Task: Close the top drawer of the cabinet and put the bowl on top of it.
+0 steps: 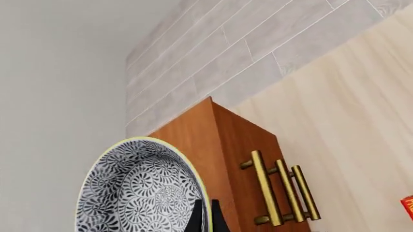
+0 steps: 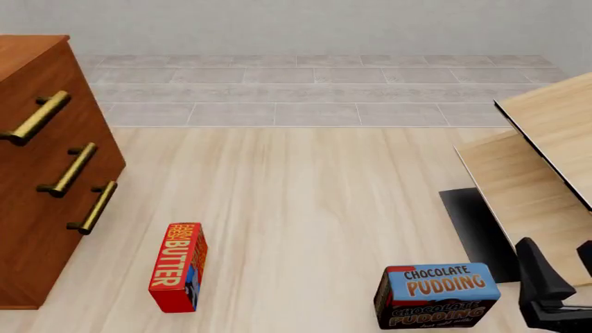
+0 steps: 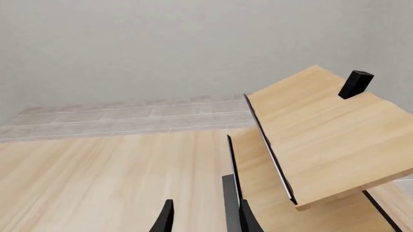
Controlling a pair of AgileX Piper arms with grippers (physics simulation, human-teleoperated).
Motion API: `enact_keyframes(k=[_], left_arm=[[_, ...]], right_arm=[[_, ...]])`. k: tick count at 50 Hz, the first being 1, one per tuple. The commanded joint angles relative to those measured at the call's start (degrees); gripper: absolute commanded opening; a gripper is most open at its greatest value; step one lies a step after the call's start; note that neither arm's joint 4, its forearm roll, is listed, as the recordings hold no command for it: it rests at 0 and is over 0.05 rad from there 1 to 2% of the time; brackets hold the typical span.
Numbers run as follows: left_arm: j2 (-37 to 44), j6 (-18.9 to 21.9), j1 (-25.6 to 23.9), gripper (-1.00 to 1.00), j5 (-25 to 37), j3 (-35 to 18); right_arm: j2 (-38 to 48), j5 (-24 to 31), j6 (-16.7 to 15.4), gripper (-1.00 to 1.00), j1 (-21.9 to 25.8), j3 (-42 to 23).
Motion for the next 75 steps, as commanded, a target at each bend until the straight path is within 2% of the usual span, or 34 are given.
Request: enact_keyframes(k=[1,22,29,37,75], left_arm=[[-0.5,-0.9,2.9,-1.00,-1.1,0.7],[-1.9,-1.4,5.6,-1.00,-3.4,6.4],[-2.8,-1.8,5.5,-1.00,-5.7,10.8],[-2.3,-1.6,6.4,-1.00,-7.1,12.7],[-2.7,-4.0,8.6,-1.00,-11.6,18.4]], right_arm=[[0.3,-0.2,-0.2,1.00,0.2,0.0],[-0.5,0.7,-0.8,1.00,0.3,0.0],[-0.5,0.8,-1.1,1.00,0.5,0.0],[0.1,0.1,-1.0,1.00,0.5,0.0],[0.4,0.0,-2.1,1.00,0.7,0.0]])
